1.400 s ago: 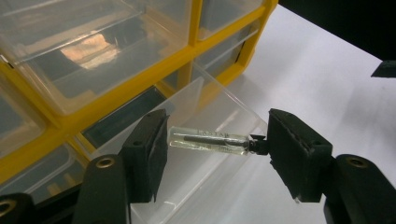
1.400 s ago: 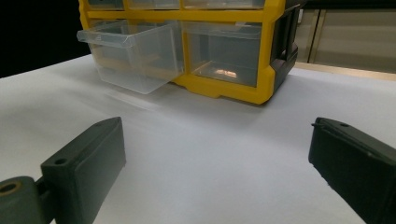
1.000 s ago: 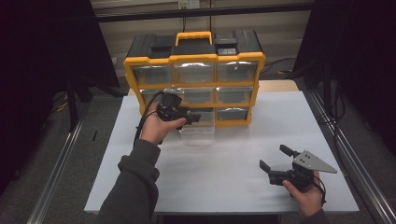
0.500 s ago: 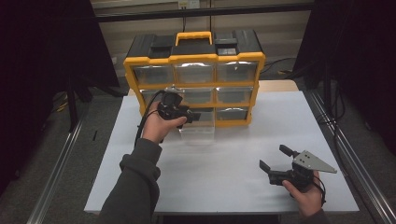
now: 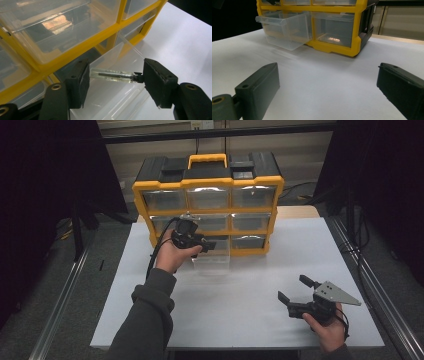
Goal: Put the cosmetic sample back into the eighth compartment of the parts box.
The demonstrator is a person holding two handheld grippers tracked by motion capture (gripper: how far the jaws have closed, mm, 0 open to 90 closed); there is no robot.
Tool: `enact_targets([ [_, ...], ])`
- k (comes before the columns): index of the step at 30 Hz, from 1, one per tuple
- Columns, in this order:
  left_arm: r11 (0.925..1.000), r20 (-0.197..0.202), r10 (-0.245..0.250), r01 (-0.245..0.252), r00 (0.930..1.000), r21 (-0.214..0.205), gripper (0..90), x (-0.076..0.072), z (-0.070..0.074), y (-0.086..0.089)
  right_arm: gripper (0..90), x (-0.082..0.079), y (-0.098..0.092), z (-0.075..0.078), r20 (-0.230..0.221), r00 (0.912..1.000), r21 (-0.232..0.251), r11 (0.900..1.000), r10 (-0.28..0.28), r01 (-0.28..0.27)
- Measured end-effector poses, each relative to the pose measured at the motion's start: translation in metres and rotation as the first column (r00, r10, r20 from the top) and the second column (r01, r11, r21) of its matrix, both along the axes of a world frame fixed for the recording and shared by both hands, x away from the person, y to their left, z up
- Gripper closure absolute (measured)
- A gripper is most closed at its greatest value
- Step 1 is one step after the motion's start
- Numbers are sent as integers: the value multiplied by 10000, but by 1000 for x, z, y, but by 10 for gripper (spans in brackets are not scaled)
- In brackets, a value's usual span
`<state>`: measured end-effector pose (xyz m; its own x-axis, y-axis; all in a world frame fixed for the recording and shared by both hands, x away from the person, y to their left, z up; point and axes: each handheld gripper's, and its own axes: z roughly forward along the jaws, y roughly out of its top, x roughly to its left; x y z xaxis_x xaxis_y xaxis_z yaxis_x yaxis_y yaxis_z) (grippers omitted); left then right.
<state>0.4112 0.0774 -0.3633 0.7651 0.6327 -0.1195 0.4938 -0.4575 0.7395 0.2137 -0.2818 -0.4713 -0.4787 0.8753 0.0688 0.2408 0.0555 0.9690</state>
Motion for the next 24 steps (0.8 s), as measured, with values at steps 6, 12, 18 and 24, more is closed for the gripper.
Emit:
enact_targets([
  [6, 10000, -6, 25, -25, 10000, -24, 396, 0, -2, -3, 38, 0, 0, 0, -4, 10000, -12, 10000, 23, -23],
  [12, 9998, -76, 170, -171, 9998, -120, 396, 1, -6, -6, 38, 0, 0, 0, -4, 10000, 4, 10000, 22, -22],
  [18, 9998, -63, -57, 58, 10000, 181, 396, 1, -9, -8, 35, -1, 0, 0, -13, 10000, 35, 10000, 3, -3],
  [24, 9998, -103, 5, -3, 9999, 218, 396, 1, -13, -7, 34, -1, 0, 0, -24, 10000, 31, 10000, -7, 7],
])
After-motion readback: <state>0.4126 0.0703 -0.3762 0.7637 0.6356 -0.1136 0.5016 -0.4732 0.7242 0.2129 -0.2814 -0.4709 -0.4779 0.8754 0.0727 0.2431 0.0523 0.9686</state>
